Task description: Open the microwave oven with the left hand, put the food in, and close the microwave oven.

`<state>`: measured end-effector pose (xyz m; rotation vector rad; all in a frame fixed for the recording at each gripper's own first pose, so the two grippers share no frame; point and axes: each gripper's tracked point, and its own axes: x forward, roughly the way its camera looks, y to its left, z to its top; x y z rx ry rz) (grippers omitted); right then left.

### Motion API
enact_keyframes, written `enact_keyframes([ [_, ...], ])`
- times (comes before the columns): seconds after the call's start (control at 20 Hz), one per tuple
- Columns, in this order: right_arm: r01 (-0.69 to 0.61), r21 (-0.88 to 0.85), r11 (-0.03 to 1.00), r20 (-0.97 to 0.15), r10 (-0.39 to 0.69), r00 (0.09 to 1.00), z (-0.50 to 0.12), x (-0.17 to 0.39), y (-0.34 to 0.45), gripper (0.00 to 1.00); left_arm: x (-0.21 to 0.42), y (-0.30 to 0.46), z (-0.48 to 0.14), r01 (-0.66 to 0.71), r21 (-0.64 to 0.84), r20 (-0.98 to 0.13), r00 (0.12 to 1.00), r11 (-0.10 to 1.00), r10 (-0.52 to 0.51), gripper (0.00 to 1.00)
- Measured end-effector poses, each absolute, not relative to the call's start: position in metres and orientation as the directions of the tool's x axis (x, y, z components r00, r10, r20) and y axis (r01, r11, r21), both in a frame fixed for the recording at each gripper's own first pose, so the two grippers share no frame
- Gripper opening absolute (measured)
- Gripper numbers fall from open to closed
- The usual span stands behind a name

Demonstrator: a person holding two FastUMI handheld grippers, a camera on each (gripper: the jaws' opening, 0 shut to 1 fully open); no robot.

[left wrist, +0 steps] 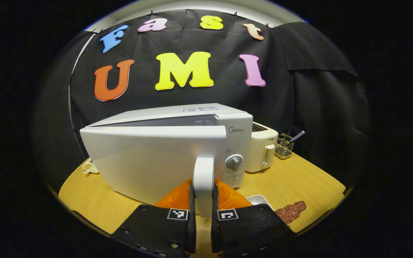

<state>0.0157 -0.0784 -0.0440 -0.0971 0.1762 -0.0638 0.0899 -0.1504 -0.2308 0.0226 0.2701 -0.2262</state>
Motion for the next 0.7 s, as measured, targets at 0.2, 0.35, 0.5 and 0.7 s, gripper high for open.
enact_keyframes([
  [0.2,-0.019,-0.078,0.997,-0.177,0.004,0.984,-0.051,0.015,-0.040,1.00,0.042,-0.117,-0.236,0.228,0.001,-0.300,0.929,0.974,-0.217,0.16],
  [0.35,-0.072,-0.061,0.996,-0.175,0.060,0.983,-0.052,0.015,-0.006,1.00,0.010,-0.083,-0.240,0.205,0.017,-0.312,0.931,0.979,-0.190,0.15],
  [0.5,-0.123,-0.055,0.991,-0.167,0.113,0.980,-0.053,0.013,0.028,0.96,-0.014,-0.047,-0.244,0.159,0.026,-0.323,0.936,0.987,-0.142,0.15],
  [0.7,-0.182,-0.054,0.982,-0.176,0.170,0.970,-0.060,0.006,0.065,1.00,-0.037,0.002,-0.249,0.073,0.062,-0.332,0.942,0.995,-0.048,0.15],
])
